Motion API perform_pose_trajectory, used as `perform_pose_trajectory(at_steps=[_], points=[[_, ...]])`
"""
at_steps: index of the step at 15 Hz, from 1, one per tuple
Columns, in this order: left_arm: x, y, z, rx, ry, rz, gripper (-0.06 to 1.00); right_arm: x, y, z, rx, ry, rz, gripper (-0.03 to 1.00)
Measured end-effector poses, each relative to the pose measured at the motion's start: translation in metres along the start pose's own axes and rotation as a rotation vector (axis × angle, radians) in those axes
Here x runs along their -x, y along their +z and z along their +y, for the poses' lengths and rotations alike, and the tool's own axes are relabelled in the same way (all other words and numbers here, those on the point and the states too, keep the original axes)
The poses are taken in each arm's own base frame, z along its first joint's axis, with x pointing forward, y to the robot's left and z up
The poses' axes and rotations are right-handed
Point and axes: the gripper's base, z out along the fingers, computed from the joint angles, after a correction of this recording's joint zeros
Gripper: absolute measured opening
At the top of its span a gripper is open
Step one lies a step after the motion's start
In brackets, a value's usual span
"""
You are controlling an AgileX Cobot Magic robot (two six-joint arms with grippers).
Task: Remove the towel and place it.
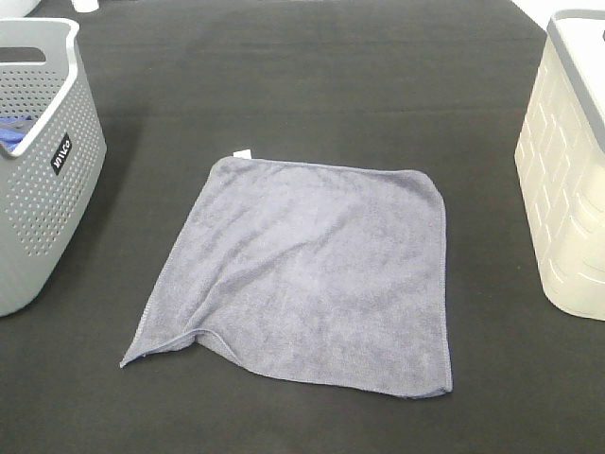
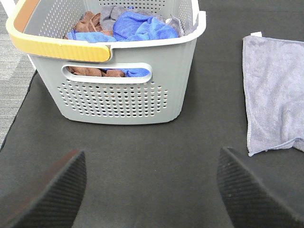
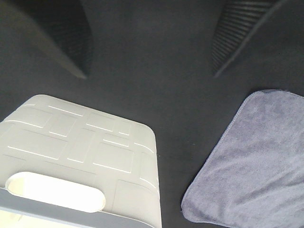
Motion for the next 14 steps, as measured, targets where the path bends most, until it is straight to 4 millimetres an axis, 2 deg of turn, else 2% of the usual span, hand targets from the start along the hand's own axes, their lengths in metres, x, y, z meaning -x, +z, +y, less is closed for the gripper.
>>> perform_pose_trajectory(at_steps=[3, 6, 14], points=[[0.0001, 0.0, -0.0026, -0.028, -0.015, -0.001, 0.71, -0.0001, -0.0001, 0.0005, -0.009, 0.011, 0.0, 0.64], [0.0001, -0.0001, -0.0042, -0.046, -0.024, -0.001, 0.71, -0.0006, -0.0007, 0.0021, -0.094, 0.085, 0.002, 0.64], [0.0001, -0.0001, -0.0042, -0.046, -0.024, -0.001, 0.71, -0.0006, -0.0007, 0.0024, -0.092, 0.087, 0.002, 0.64]])
